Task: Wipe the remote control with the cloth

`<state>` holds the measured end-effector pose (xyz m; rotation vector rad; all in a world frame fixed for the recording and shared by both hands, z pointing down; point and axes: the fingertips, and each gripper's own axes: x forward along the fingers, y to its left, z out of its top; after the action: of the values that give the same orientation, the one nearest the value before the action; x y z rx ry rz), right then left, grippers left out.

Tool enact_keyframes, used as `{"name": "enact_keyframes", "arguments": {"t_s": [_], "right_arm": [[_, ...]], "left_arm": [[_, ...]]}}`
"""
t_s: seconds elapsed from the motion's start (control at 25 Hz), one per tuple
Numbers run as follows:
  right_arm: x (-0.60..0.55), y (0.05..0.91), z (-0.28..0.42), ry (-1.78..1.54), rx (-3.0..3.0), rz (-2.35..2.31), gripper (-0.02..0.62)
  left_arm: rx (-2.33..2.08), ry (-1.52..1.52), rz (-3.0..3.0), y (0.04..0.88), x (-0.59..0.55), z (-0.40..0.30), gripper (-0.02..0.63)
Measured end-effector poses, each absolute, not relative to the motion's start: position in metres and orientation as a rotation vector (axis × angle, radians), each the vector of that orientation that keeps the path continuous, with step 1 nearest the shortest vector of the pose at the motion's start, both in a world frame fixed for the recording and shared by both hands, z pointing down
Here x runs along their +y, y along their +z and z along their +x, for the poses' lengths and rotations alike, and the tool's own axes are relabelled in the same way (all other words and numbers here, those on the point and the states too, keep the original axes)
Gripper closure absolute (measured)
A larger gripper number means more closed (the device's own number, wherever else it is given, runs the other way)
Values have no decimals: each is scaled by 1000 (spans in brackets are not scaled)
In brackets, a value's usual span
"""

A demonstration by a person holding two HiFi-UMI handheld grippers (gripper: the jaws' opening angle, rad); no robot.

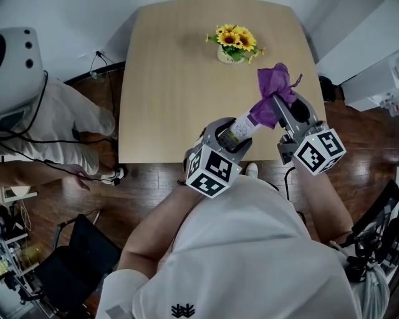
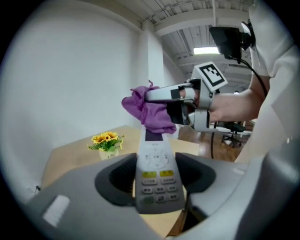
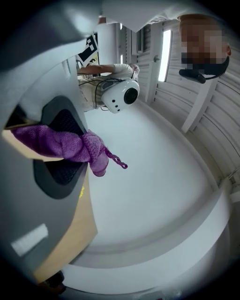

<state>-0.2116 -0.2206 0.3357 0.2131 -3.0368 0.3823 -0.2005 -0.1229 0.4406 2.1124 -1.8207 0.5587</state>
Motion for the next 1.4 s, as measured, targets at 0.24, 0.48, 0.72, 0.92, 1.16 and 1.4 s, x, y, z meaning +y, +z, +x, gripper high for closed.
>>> {"name": "enact_keyframes", "arguments": {"t_s": [0.24, 0.48, 0.72, 0.92, 1.16, 1.4], "right_arm": [[-251, 338, -196, 350, -3030, 327, 471], [-293, 362, -187, 395, -2972, 353, 471], [-300, 390, -167, 471, -2913, 315, 470], [-305, 405, -147, 525, -2886, 283, 470], [-322, 417, -113, 559, -2855, 264, 471], [-339, 432, -97, 551, -2805, 249, 470]], "left_arm": [[-1824, 551, 2097, 446, -117, -199, 330], [-1830, 521, 2016, 463, -144, -213, 330], [-1924, 469, 1776, 495, -153, -249, 330], [-2001, 325, 1453, 534, -145, -286, 330], [-2097, 294, 1126, 583, -119, -324, 330], [-2085, 318, 990, 634, -106, -352, 330]]}}
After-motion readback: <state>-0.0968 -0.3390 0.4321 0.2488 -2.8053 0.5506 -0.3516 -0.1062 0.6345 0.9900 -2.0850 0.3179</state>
